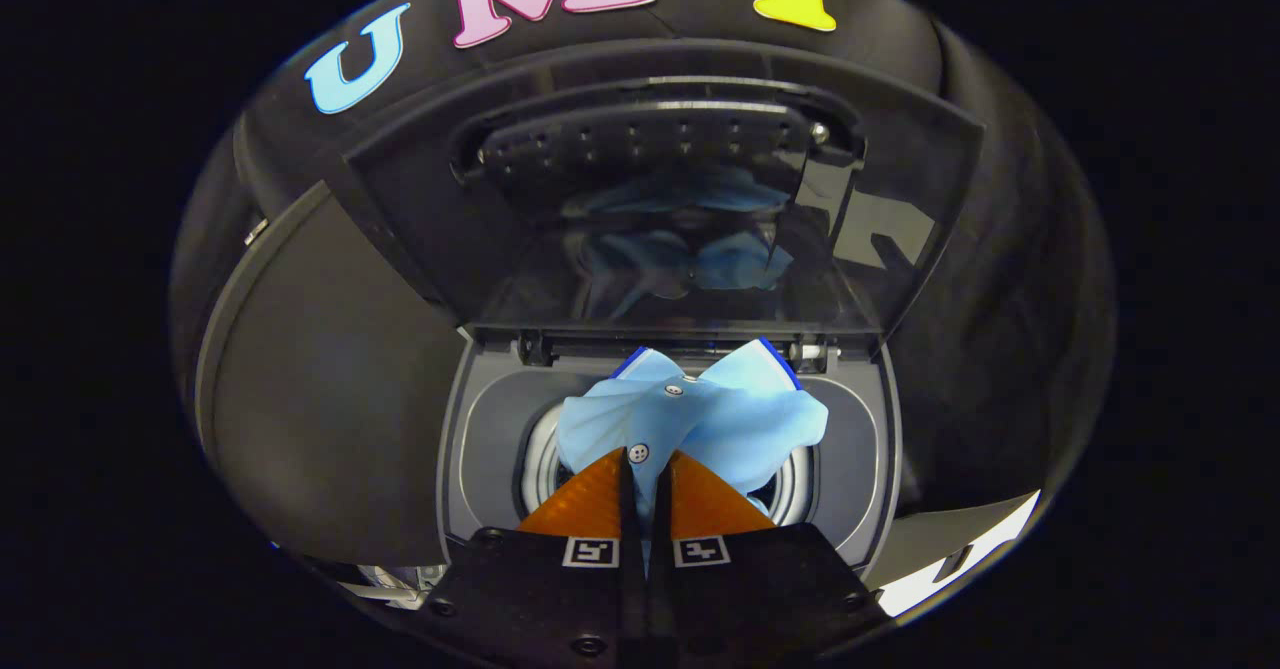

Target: Put the clothes into the washing machine and then close the washing machine lid.

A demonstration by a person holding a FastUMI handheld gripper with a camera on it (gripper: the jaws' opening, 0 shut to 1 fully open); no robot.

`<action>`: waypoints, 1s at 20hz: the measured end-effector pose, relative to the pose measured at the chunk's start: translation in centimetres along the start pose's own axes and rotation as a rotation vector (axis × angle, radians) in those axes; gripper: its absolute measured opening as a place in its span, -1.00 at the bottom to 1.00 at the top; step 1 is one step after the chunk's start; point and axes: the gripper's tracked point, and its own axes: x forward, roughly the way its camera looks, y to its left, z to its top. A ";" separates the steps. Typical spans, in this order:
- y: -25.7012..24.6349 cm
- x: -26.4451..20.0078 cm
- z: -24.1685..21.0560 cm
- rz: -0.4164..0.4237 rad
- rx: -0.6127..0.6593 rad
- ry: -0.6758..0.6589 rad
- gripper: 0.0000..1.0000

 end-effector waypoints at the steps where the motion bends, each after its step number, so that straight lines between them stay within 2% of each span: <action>1: 0.0 0.8 -0.5 -0.005 -0.002 0.011 -0.89; 4: -0.2 3.1 -2.5 -0.019 0.011 0.051 -0.90; 7: -1.0 5.3 -4.7 -0.075 0.016 0.093 -0.89; 14: -1.8 7.3 -7.6 -0.163 -0.003 0.115 -0.89; 17: -1.4 7.2 -7.9 -0.159 -0.019 0.119 -0.90; 20: -0.1 7.1 -7.8 -0.105 -0.026 0.101 -0.89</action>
